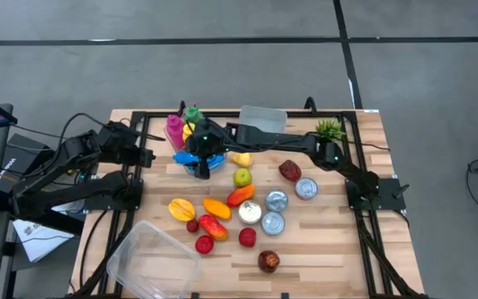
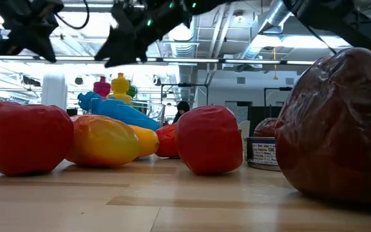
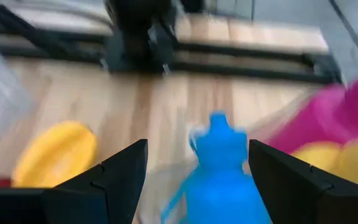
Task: Pick & Place Food Item
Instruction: Put the blue water bottle into the transparent bin
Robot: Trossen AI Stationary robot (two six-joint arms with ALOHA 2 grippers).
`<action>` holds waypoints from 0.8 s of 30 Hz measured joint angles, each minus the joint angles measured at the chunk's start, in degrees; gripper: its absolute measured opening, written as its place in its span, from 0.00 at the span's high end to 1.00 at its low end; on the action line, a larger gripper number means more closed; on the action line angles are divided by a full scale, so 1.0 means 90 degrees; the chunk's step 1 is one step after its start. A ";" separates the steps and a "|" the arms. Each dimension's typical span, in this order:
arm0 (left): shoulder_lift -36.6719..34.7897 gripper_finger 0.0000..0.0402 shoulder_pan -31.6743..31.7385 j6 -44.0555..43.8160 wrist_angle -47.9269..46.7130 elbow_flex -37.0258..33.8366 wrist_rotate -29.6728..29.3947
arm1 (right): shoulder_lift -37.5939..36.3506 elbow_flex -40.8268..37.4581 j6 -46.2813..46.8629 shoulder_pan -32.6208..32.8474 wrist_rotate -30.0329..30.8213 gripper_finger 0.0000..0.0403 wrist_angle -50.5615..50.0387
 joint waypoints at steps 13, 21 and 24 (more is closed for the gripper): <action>0.0093 1.00 0.0000 0.0029 0.0706 -0.1051 -0.0288 | 0.0389 0.0002 -0.0043 -0.0082 0.0224 0.33 0.0054; 0.0094 1.00 0.0000 -0.0252 0.2000 -0.1809 0.0120 | 0.0383 0.0006 -0.0355 -0.0141 0.0508 0.33 0.0171; 0.0099 1.00 0.0000 -0.0291 0.2517 -0.2087 0.0124 | 0.0386 0.0006 -0.0378 -0.0117 0.0510 0.33 0.0104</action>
